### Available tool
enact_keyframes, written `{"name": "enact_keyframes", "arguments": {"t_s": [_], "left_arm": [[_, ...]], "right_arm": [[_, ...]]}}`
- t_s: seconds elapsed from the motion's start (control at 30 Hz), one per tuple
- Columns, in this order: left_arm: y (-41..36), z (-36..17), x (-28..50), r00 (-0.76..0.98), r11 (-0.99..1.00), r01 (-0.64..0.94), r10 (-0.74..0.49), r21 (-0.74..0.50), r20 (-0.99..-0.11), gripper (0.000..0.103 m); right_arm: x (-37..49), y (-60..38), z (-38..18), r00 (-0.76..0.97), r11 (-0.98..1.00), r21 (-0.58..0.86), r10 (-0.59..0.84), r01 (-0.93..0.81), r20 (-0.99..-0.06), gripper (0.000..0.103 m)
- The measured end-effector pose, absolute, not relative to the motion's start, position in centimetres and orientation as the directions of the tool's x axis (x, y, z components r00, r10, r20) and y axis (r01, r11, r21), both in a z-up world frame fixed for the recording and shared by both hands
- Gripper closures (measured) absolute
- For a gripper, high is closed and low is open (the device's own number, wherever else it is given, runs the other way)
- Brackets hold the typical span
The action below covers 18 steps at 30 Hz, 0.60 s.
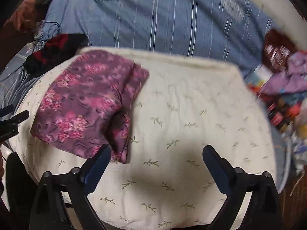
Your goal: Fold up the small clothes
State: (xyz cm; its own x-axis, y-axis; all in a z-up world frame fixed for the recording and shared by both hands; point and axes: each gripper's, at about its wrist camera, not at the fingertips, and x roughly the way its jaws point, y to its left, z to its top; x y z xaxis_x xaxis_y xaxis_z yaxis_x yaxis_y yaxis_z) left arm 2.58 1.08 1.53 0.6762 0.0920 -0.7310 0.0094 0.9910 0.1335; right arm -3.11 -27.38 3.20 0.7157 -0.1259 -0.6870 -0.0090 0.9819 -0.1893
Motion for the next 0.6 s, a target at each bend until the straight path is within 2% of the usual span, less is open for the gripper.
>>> {"name": "enact_keyframes", "arguments": {"t_s": [0.27, 0.6], "left_arm": [[-0.9, 1.8, 0.4, 0.676, 0.988, 0.079, 0.046, 0.135, -0.736, 0.019], [-3.7, 1.8, -1.9, 0.677, 0.974, 0.181, -0.021, 0.139, -0.736, 0.019]], "right_arm": [[-4.9, -26.1, 4.9, 0.769, 0.982, -0.189, -0.098, -0.030, -0.631, 0.002], [-6.4, -26.3, 4.3, 0.761, 0.986, -0.160, -0.074, -0.040, -0.645, 0.000]]}}
